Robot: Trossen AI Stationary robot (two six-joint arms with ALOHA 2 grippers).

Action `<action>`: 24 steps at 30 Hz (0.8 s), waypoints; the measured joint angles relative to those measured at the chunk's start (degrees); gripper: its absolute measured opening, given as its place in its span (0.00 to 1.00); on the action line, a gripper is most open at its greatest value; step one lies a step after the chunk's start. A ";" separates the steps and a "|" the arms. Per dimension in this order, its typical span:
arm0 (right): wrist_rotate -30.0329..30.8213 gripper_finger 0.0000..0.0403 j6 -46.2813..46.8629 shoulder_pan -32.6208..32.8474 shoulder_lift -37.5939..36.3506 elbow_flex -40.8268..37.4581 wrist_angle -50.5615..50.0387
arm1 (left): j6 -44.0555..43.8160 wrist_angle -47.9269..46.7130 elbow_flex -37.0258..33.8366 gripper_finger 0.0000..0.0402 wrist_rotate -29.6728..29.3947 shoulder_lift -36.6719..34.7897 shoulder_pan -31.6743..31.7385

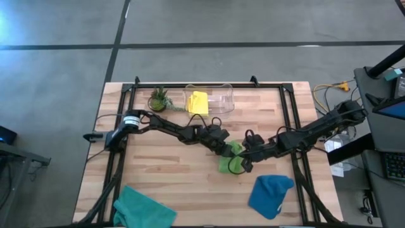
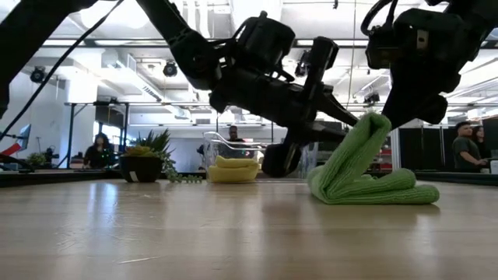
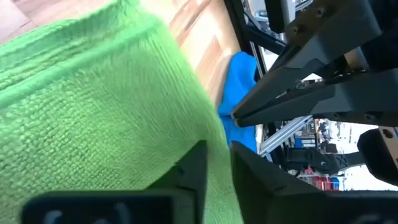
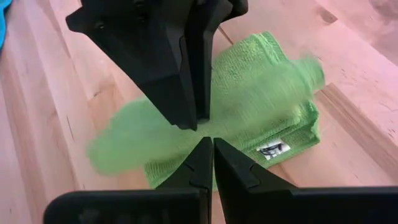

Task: Fold microfiber towels
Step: Fold the green microfiber towel

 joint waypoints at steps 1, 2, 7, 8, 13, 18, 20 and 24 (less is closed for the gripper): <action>0.00 0.02 0.00 -0.02 0.00 0.00 0.00 | 0.12 -0.02 -0.03 0.17 -0.15 0.00 0.00; 0.00 0.02 0.02 -0.02 0.00 0.00 0.00 | 0.23 0.03 -0.03 0.21 -0.30 0.00 0.00; 0.00 0.02 0.54 0.08 -0.02 0.00 0.01 | 0.07 0.96 -0.03 0.36 -0.28 0.00 0.39; 0.00 0.02 0.32 0.28 -0.02 -0.01 0.13 | -0.06 1.07 -0.03 0.38 0.06 -0.04 0.59; -0.03 0.02 -1.66 1.65 -0.02 -0.73 2.84 | 2.82 0.84 -0.52 0.42 3.36 -2.78 2.25; -0.02 0.02 -0.83 3.96 -1.30 -2.41 7.76 | 12.33 0.95 -4.21 0.42 3.49 -10.09 2.68; 0.00 0.02 -3.26 5.02 -1.81 -3.47 11.39 | 19.32 -3.66 -6.35 0.42 2.64 -13.43 2.42; 0.10 0.02 -4.78 5.55 -1.49 -5.01 16.85 | 36.06 -12.62 -9.80 0.41 -1.30 -18.67 0.21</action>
